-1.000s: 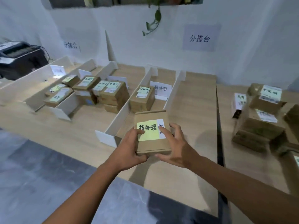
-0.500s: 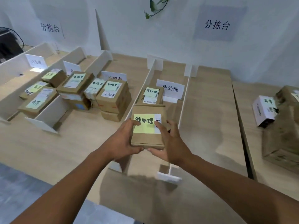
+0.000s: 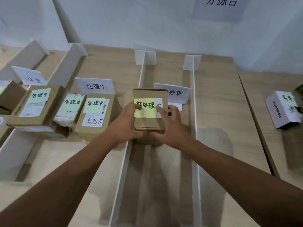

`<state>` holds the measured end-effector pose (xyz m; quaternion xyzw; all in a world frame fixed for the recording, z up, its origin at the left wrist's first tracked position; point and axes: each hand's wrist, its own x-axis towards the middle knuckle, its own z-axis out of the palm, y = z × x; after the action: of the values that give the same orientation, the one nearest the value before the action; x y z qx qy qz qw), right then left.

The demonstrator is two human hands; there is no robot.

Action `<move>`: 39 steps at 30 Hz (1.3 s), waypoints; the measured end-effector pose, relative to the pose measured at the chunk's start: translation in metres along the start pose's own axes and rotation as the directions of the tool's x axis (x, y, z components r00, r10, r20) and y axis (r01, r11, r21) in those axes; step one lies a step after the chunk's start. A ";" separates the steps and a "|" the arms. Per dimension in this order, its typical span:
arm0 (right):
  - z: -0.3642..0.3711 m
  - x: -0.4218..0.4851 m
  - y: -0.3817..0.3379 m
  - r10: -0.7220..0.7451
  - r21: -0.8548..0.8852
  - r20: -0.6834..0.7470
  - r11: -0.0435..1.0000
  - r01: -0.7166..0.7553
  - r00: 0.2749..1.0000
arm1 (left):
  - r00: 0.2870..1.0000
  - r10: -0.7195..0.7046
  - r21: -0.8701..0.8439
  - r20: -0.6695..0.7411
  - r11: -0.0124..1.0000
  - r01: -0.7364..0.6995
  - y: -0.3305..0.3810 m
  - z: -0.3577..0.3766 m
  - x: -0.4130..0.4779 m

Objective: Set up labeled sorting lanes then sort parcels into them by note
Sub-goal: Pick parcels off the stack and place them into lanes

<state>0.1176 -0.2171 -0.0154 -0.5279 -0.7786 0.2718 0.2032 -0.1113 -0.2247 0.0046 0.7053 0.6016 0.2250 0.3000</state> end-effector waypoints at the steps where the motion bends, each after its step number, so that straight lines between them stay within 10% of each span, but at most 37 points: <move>1: 0.006 0.006 0.003 0.039 -0.005 0.008 0.999 -0.039 0.999 | 1.000 0.002 0.000 0.016 1.000 -0.002 -0.008 0.003 0.010; 19: -0.029 -0.040 0.009 0.142 -0.011 0.010 0.990 -0.142 0.990 | 0.999 0.048 0.157 0.003 0.987 -0.048 0.007 0.000 0.006; 25: -0.130 -0.190 0.053 0.193 0.003 -0.241 0.980 -0.198 0.951 | 0.918 0.376 0.181 -0.125 0.919 -0.351 0.142 0.061 -0.012; 39: -0.347 -0.636 0.209 0.321 -0.073 -0.486 0.912 -0.404 0.813 | 0.760 0.617 -0.080 0.206 0.785 -0.615 0.504 0.387 -0.168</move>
<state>0.7051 -0.6762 0.0997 -0.7320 -0.6121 0.1029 0.2809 0.4815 -0.4975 0.0835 0.8829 0.2987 0.2334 0.2770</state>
